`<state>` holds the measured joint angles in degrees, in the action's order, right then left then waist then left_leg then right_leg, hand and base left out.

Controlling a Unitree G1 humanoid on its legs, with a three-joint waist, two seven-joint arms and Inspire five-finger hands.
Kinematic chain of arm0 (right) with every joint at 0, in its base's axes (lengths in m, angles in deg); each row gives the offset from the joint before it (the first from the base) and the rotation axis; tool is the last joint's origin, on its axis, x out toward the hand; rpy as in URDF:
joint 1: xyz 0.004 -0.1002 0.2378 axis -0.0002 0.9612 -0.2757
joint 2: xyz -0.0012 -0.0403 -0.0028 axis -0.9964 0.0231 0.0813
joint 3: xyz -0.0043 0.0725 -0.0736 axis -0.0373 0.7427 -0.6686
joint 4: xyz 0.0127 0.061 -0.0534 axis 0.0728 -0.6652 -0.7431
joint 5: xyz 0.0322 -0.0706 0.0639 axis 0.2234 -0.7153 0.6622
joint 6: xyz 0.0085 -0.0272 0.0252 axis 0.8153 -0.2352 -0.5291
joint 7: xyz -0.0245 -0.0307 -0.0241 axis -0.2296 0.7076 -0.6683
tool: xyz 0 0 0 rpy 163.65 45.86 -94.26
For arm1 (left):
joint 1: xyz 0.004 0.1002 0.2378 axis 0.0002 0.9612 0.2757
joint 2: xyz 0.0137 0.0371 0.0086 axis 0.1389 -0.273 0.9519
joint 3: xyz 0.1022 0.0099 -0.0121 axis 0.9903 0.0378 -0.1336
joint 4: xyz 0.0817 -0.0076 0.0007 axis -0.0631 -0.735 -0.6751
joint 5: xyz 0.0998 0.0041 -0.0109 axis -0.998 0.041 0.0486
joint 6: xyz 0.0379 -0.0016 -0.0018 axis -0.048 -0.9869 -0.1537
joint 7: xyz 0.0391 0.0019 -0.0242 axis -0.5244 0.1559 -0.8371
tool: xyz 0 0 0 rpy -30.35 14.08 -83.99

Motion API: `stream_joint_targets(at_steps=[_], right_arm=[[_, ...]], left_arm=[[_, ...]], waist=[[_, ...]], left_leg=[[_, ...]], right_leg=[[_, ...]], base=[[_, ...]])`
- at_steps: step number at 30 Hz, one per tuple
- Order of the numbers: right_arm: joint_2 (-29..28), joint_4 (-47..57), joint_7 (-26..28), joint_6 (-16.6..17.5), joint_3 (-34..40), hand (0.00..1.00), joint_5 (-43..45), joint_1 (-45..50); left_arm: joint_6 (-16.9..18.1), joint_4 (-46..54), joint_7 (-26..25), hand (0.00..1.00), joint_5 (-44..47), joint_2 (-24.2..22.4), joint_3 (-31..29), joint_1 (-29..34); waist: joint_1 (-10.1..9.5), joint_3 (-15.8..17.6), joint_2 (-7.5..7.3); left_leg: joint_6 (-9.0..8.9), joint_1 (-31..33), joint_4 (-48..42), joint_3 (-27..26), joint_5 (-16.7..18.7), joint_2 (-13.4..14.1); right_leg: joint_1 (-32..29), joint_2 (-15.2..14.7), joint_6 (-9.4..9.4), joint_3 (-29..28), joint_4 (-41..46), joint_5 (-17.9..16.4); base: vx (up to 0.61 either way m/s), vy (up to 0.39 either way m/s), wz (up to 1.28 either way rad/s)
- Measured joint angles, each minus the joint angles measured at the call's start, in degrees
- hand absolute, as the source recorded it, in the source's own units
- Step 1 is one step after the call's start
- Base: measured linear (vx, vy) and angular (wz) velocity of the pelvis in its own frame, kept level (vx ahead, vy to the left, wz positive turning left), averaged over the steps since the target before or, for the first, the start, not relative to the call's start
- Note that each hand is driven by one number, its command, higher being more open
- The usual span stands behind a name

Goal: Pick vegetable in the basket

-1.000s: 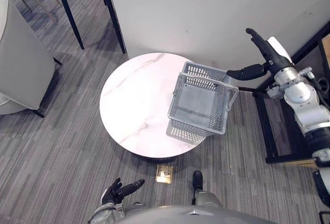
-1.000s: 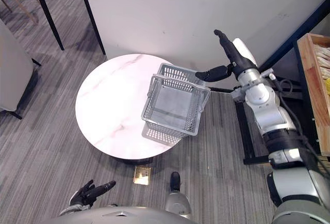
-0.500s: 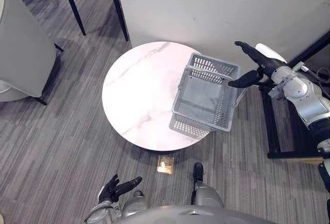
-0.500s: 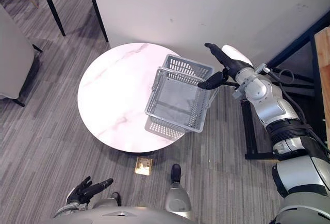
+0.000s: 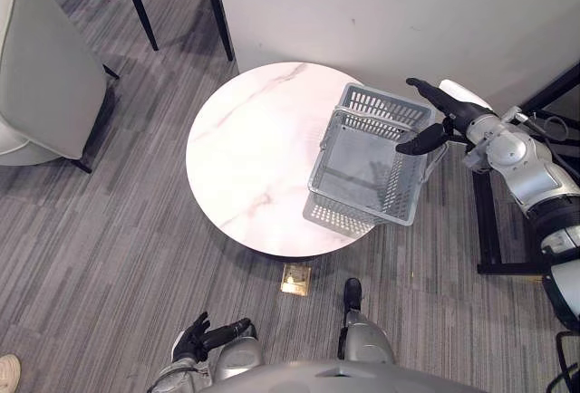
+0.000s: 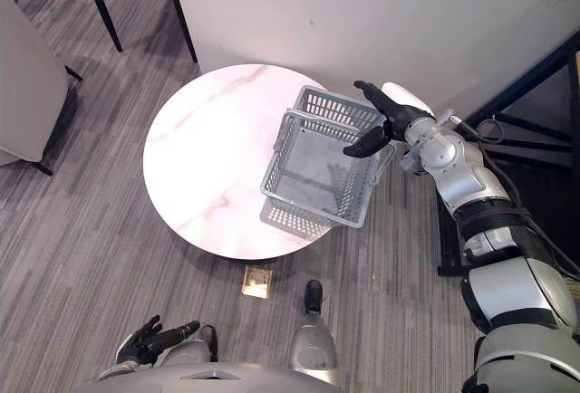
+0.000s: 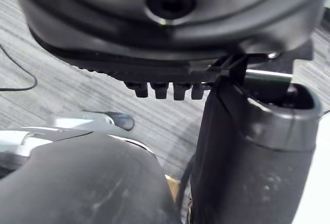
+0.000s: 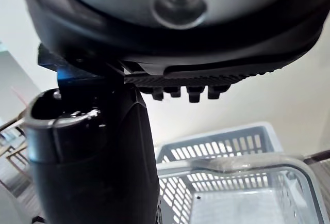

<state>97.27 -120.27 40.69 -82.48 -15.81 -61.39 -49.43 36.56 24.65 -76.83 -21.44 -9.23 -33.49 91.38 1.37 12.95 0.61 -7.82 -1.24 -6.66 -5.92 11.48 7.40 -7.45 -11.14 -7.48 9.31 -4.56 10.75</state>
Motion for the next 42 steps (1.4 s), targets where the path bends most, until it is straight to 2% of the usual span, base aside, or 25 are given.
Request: stream_joint_targets(at_steps=[1, 4, 7, 11, 12, 17, 20, 33, 36, 38, 40, 42], right_arm=[[-0.5, -2.2, 0.0, -0.4, 0.0, 1.00, -0.5, -1.5], [-0.5, -3.8, 0.0, -0.8, 0.0, 1.00, -2.0, -2.3], [-1.0, -5.5, 0.0, -1.3, 0.0, 1.00, -2.3, -2.5], [-2.9, -8.1, 0.0, -1.6, 0.0, 1.00, -7.7, -3.6], [-3.0, -8.7, 0.0, -1.6, 0.0, 0.00, -9.5, -3.9], [-3.1, -13.1, 0.0, -1.6, -0.1, 0.00, -20.3, -7.0], [-3.1, -14.5, -0.2, -1.5, -0.1, 0.00, -24.0, -8.0], [-3.2, -12.8, -1.3, -1.4, 0.1, 0.00, -23.3, -8.1], [-3.1, -8.1, -1.3, -1.7, 1.4, 0.00, -20.3, -7.9], [-2.7, -1.0, -1.3, -2.7, 3.5, 0.00, -18.5, -6.0], [-2.0, 4.6, -1.3, -2.9, 5.3, 0.00, -17.0, -3.9], [-1.6, 10.6, -1.7, -2.7, 10.4, 0.00, -12.9, 1.5]], left_arm=[[0.0, 0.0, 0.0, 1.00, 0.0, 0.0, 0.2, 0.0], [0.0, 0.0, 0.0, 1.00, 0.1, -0.3, 0.2, 0.0], [0.1, 0.1, 0.0, 1.00, 0.1, -0.3, 0.2, 0.0], [0.2, 0.1, 0.0, 1.00, 0.1, -0.3, 0.3, -0.2], [0.1, 0.2, 0.0, 1.00, 0.1, -0.2, 0.3, -0.4], [0.1, 0.2, -0.1, 1.00, 0.7, -0.4, 1.4, -1.2], [0.1, 0.2, -0.1, 1.00, 0.7, -0.4, 1.5, -1.4], [-0.1, 0.4, -0.1, 1.00, 0.5, 0.0, 1.6, -2.1], [-0.4, 0.4, -0.1, 1.00, 0.3, 0.4, 1.4, -2.0], [-1.0, 0.5, -0.1, 1.00, 0.0, 0.9, 1.1, -1.8], [-1.3, 0.5, -0.1, 1.00, -0.1, 1.1, -0.3, -1.7], [-1.3, 0.5, -0.1, 1.00, -1.3, 1.4, -1.0, -1.7]], waist=[[-0.06, 0.6, 0.63], [-0.11, 1.2, 1.27], [-0.18, 1.8, 1.35], [-0.45, 2.2, 1.51], [-0.65, 2.3, 1.60], [-1.14, 3.4, 2.57], [-1.21, 3.6, 2.57], [-1.09, 4.0, 1.80], [-0.40, 3.9, 1.05], [0.54, 3.8, 0.30], [0.52, 3.7, -1.21], [1.49, 2.6, -2.56]], left_leg=[[0.10, 0.2, -0.1, 0.0, -0.1, -0.1], [0.35, 0.4, -0.1, 0.1, -0.2, -0.4], [0.68, 0.8, -0.1, 0.4, -0.4, -0.9], [0.96, 1.4, -0.2, 0.2, -0.6, -1.1], [1.11, 1.9, -0.3, 0.2, -0.7, -1.2], [1.39, 2.0, -0.4, 0.3, -0.9, -1.9], [1.40, 2.2, -0.8, 0.4, -0.9, -2.0], [1.29, 1.6, -1.9, 1.0, -0.8, -1.9], [1.22, 1.1, -2.1, 0.7, -0.8, -1.7], [1.17, 0.3, -2.0, -0.1, -0.6, -1.5], [0.97, -0.9, -2.2, -2.1, 0.0, -0.9], [0.47, -1.2, -2.3, -2.2, 0.4, -0.1]], right_leg=[[-0.2, 0.0, 0.75, 0.0, 0.0, 0.6], [-0.4, -0.3, 0.96, 0.0, 0.0, 1.2], [-0.7, -0.8, 1.01, 0.0, 0.0, 1.8], [-1.5, -0.9, 1.94, -0.3, 0.0, 3.0], [-2.0, -1.0, 2.07, -0.3, 0.0, 3.2], [-2.1, -1.6, 2.03, -0.3, 0.0, 3.3], [-2.0, -1.7, 2.03, -0.2, 0.0, 3.3], [-0.6, -1.7, 2.03, -0.3, 0.0, 3.3], [-0.4, -1.5, 2.03, -0.6, 0.0, 3.3], [-0.1, -1.2, 2.03, -1.7, 0.0, 3.3], [-0.2, -0.3, 2.00, -3.6, 0.0, 3.3], [-0.1, 0.5, 2.00, -3.7, 0.0, 3.3]], base=[[0.00, 0.000, 0.00], [-0.01, 0.009, 0.02], [-0.03, 0.023, 0.03], [-0.05, 0.007, -0.03], [-0.06, -0.001, -0.04], [-0.06, -0.012, 0.01], [-0.04, -0.012, 0.01], [-0.03, -0.018, 0.02], [-0.03, -0.023, -0.06], [-0.03, -0.019, -0.24], [-0.03, -0.030, -0.45], [0.00, -0.046, -0.21]])
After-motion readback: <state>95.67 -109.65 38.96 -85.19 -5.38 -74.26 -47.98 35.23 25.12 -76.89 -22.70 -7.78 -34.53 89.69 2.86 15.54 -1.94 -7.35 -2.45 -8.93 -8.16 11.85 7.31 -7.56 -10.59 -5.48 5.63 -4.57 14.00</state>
